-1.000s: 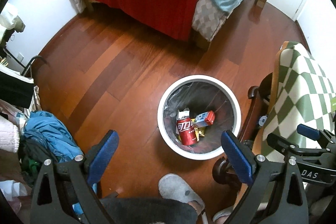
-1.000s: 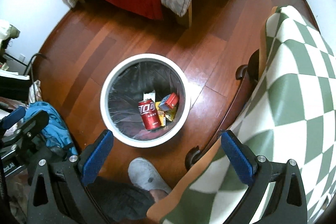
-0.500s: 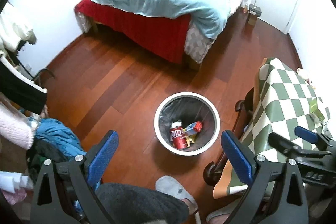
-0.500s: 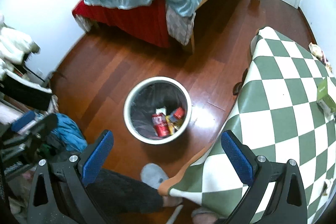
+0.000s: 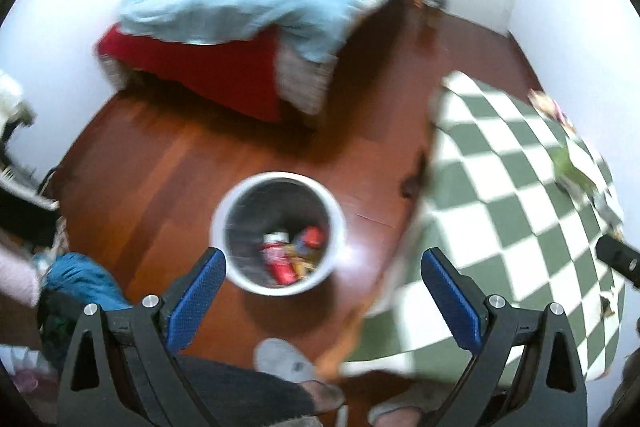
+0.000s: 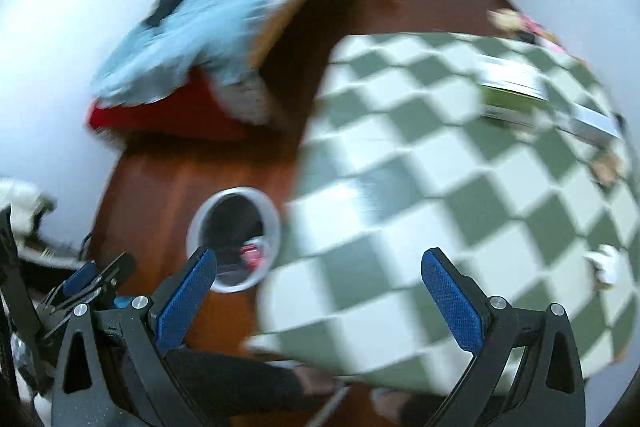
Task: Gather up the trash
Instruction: 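Move both tools back from the bin to the table, then grasp the white box with the right tool while the left tool grasps the green box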
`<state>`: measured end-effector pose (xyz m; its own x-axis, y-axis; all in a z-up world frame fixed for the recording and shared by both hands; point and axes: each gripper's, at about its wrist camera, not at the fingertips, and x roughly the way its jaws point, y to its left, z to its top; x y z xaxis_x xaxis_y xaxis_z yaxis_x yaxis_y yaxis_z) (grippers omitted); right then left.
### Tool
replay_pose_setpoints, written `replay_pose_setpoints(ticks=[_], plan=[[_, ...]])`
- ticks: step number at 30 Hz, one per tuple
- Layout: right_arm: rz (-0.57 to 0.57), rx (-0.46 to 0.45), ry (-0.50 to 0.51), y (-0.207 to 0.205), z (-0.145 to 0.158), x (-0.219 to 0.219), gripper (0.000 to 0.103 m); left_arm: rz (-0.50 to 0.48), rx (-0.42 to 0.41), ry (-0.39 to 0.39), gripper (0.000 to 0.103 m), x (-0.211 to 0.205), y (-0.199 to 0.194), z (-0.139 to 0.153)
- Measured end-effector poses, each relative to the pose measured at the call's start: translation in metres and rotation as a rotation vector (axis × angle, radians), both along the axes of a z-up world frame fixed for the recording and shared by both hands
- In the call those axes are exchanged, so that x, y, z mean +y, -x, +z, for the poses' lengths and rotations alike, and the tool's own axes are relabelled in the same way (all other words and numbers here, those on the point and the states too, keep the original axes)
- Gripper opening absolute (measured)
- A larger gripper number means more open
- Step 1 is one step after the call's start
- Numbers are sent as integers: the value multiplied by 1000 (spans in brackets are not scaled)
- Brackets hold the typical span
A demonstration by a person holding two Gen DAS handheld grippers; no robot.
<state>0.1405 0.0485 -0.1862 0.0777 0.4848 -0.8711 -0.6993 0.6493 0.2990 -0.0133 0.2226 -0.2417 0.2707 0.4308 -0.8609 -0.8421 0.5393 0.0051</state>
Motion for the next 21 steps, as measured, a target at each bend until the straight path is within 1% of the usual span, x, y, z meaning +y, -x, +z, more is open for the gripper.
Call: replay_pose_setpoints(ticks=[2,3,4,6,7,8,9,10,11,13,15,18,19,20,21], plan=[[-93,-16,56,-48,-13,-32,103,-60,17,25,100,-15,-46,-17],[-120,-16,76,-66,-18,-39,103,-93,27,38,100,-24,-71,-27],[-176,-13,117,-98,-27,-58,103,-115,32,48,100,-31,-89,-32],[-205,-6,164,-144,-39,-78,103,-161,47,64,100,-47,-134,-45],[-207,-32,214,-171,-45,-86,103,-175,53,63,100,-53,-150,-48],[-198,-53,241,-185,-48,-89,103,-188,64,58,100,-61,-172,-52],[-182,-84,283,-205,-53,-93,103,-202,69,57,100,-66,-188,-55],[-153,-127,355,-231,-60,-93,103,-218,78,53,100,-72,-208,-59],[-116,-153,402,-249,-66,-92,103,-227,89,49,100,-76,-226,-62],[-59,-189,486,-278,-77,-90,103,-249,110,46,100,-84,-258,-69],[31,-224,574,-307,-92,-83,103,-259,125,52,100,-87,-285,-77],[112,-275,633,-333,-105,-72,102,-272,146,48,100,-89,-309,-87],[153,-293,647,-340,-110,-68,102,-273,152,45,100,-88,-314,-89],[223,-303,654,-343,-117,-62,102,-277,160,41,100,-89,-318,-91],[259,-311,669,-346,-121,-60,102,-279,169,38,100,-88,-322,-94]])
